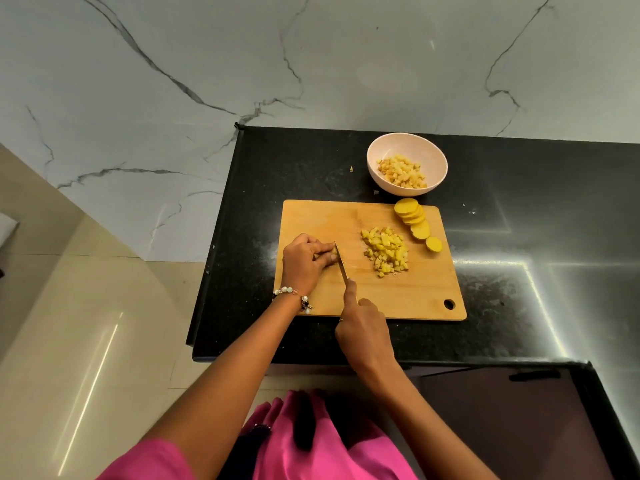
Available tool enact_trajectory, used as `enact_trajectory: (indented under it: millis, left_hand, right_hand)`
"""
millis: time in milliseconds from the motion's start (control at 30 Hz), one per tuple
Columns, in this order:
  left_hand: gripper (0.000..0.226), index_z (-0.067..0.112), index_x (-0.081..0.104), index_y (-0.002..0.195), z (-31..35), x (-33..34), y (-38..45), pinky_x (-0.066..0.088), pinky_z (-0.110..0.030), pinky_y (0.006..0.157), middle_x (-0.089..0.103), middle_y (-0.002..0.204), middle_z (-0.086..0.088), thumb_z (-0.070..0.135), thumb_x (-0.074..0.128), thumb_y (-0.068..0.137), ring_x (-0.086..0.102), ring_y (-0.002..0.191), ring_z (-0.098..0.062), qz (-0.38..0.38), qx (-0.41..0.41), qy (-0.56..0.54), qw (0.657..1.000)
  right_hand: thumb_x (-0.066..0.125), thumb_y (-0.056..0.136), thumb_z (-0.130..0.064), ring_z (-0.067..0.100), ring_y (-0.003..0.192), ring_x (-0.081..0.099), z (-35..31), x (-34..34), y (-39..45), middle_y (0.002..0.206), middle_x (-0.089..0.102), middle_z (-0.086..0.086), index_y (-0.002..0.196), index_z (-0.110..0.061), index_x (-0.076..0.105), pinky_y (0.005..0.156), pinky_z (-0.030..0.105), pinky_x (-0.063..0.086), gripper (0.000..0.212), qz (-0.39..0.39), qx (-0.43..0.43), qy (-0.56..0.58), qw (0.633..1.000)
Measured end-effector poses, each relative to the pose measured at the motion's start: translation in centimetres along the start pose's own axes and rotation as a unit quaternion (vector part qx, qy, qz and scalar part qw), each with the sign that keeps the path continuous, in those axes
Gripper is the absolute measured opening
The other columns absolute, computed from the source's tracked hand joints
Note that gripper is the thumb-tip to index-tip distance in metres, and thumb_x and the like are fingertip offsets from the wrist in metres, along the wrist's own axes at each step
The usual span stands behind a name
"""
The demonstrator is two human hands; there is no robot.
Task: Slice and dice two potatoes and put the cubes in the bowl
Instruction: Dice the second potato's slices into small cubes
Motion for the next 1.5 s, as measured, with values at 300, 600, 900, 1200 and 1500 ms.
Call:
enact_trajectory:
  millis: [300,600,900,1200,1500]
  left_hand:
    - [0.028,0.007,0.074,0.097,0.0,-0.3,0.0,0.043,-0.016,0.070,0.067,0.090,-0.007,0.016,0.080,0.071,0.057,0.080,-0.012,0.006,-0.013,0.010,1.000]
    - [0.027,0.008,0.074,0.097,0.1,-0.3,0.0,0.044,-0.018,0.070,0.067,0.090,-0.007,0.017,0.079,0.072,0.055,0.078,-0.008,0.009,-0.011,0.009,1.000]
    - [0.026,0.005,0.074,0.094,0.1,-0.2,-0.1,0.041,-0.012,0.069,0.067,0.088,-0.008,0.015,0.079,0.070,0.058,0.079,-0.012,0.021,-0.025,-0.003,0.999]
    - [0.025,0.007,0.073,0.099,-0.2,-0.4,0.0,0.037,-0.007,0.071,0.066,0.094,-0.008,0.014,0.076,0.075,0.057,0.084,-0.011,-0.017,-0.020,0.014,1.000]
    - [0.021,0.007,0.075,0.093,-0.3,-0.6,-0.1,0.043,-0.017,0.072,0.066,0.092,-0.008,0.016,0.077,0.074,0.058,0.084,-0.013,0.014,-0.019,0.022,0.999]
  right_hand:
    - [0.032,0.093,-0.008,0.034,0.087,0.056,-0.2,-1.2,1.6,0.104,0.059,0.018,0.151,-0.007,0.008,0.066,0.034,0.031,0.062,0.022,-0.020,0.026,0.999]
    - [0.029,0.095,-0.007,0.034,0.089,0.056,-0.8,-1.3,1.3,0.108,0.056,0.019,0.150,-0.003,0.003,0.066,0.033,0.029,0.061,0.016,-0.014,-0.015,1.000]
    - [0.030,0.094,-0.003,0.034,0.087,0.059,-1.9,0.4,1.1,0.111,0.055,0.020,0.149,0.002,0.000,0.065,0.034,0.036,0.062,0.017,-0.023,-0.031,0.999]
    - [0.034,0.092,-0.007,0.034,0.087,0.055,-0.3,-1.0,0.7,0.103,0.057,0.019,0.151,-0.007,0.006,0.064,0.034,0.031,0.065,0.000,-0.013,0.033,0.999]
    - [0.034,0.094,-0.010,0.034,0.091,0.056,-1.0,-1.2,0.9,0.107,0.056,0.019,0.151,-0.006,0.004,0.067,0.034,0.032,0.064,0.003,-0.021,0.004,1.000]
Point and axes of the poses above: each hand's wrist, its own y-axis towards the middle knuckle, its own x-axis out of the palm, z = x × y, the point moved 7 cm from there along y, towards the middle knuckle
